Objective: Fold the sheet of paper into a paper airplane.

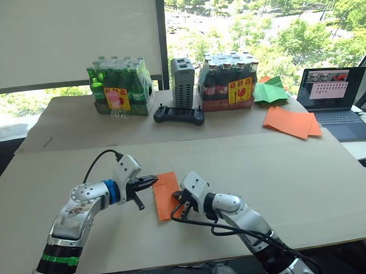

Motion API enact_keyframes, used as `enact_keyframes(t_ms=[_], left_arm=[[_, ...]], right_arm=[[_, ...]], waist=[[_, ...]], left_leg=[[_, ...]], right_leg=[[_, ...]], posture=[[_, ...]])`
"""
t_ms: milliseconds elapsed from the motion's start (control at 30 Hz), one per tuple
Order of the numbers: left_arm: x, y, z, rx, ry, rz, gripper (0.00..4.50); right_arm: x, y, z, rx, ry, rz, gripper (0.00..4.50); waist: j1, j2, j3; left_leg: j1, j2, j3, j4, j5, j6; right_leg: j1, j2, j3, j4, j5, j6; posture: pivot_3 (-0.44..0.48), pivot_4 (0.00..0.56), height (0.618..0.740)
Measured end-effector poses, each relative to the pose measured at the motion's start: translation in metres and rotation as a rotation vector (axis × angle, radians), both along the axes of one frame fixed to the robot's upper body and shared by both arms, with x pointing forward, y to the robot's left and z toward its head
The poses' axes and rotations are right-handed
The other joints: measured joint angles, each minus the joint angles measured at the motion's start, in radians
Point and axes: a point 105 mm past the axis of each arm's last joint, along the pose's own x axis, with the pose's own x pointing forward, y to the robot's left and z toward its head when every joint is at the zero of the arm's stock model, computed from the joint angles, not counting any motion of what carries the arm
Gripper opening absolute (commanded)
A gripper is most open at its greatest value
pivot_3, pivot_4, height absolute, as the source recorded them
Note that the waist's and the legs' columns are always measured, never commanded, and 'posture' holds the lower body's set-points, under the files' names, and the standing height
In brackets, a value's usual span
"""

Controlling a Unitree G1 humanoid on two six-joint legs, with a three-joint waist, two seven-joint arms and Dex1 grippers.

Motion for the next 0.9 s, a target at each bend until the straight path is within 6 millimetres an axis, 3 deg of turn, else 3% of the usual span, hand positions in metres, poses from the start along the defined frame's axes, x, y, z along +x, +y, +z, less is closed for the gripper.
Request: enact_keyframes(t_ms=[133,300,467,900], left_arm=[[-0.001,-0.003,-0.032,0.067,0.072,-0.011,0.0],[0.007,-0.008,-0.033,0.137,-0.005,-0.057,0.0],[0.006,-0.008,-0.037,0.2,-0.049,-0.089,0.0],[0.0,-0.009,-0.036,0.228,-0.067,-0.099,0.0]], right_arm=[[0.0,-0.001,0.002,-0.009,0.004,-0.001,0.02],[-0.001,-0.004,0.004,-0.04,-0.002,0.037,0.02],[0.022,-0.003,0.016,-0.078,-0.047,0.053,0.02],[0.052,-0.003,0.008,-0.082,-0.042,0.015,0.02]], waist=[[0.003,0.0,0.0],[0.009,0.0,0.0],[0.006,0.0,0.0],[0.003,0.001,-0.001]], left_leg=[[0.0,0.0,0.0,0.0,0.0,0.0],[0.0,-0.001,0.0,0.0,0.0,-0.001],[0.001,-0.001,0.0,0.0,0.001,-0.001],[0.003,-0.001,0.0,0.0,0.001,-0.001]], right_leg=[[0.0,0.0,0.0,0.0,0.0,-0.001],[0.002,-0.001,0.0,-0.001,-0.001,0.002],[0.002,0.0,0.0,0.0,-0.001,0.001],[0.003,-0.001,0.0,0.0,0.001,-0.002]], posture=[[0.0,0.15,0.723],[0.0,0.15,0.723],[0.0,0.15,0.723],[0.0,0.15,0.723]])
